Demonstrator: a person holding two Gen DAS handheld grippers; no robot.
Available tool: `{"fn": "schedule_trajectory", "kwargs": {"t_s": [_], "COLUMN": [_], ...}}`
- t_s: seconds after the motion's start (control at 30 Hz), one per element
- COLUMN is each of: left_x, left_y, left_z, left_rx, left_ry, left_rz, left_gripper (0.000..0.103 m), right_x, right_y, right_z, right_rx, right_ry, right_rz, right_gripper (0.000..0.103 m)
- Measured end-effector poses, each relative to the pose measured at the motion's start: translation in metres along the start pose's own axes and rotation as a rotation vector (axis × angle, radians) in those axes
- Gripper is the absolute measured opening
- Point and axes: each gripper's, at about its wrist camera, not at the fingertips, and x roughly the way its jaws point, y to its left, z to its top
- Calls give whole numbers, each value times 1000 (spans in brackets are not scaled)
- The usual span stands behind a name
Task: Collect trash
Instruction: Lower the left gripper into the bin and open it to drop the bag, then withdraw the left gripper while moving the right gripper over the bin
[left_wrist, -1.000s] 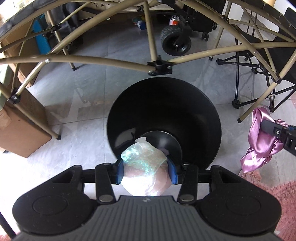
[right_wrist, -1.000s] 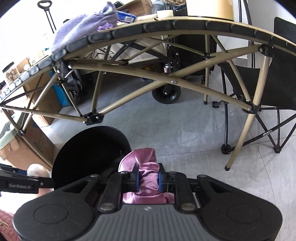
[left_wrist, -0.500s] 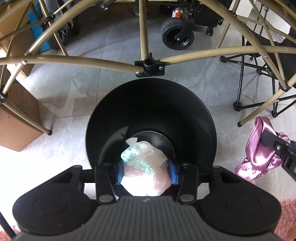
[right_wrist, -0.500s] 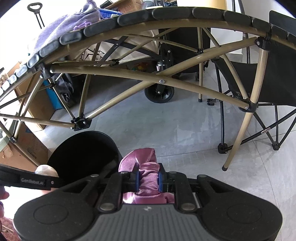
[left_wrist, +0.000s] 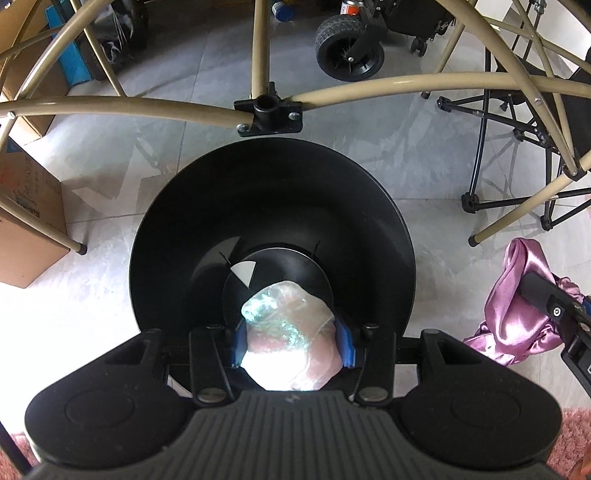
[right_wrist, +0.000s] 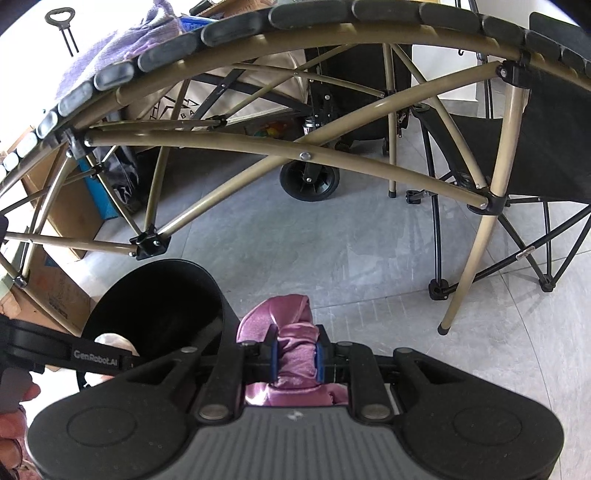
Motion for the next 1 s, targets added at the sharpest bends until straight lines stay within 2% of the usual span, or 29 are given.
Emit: {"fn": "schedule_trajectory", "kwargs": {"t_s": [0.1, 0.13, 0.2, 0.27, 0.3, 1.0], "left_x": [1, 0, 0, -1, -2, -3], "left_y": [1, 2, 3, 5, 6, 9], "left_z": [0, 0, 0, 0, 0, 0], "left_rx": [-15, -21, -34, -51, -61, -68], "left_ry": [9, 11, 15, 16, 14, 27], "left_rz": [9, 11, 6, -2, -5, 7], "left_gripper": [50, 54, 67, 97, 102, 103], "right_x": [0, 0, -1, -1, -1, -7], "right_y": [0, 0, -1, -1, 0, 1], "right_z": [0, 0, -1, -1, -1, 0], "right_rx": [2, 3, 5, 5, 5, -4], "right_ry": [0, -1, -2, -1, -1, -14], "right_rz": [0, -2, -4, -4, -3, 5], "right_gripper": [17, 17, 17, 17, 17, 17]}}
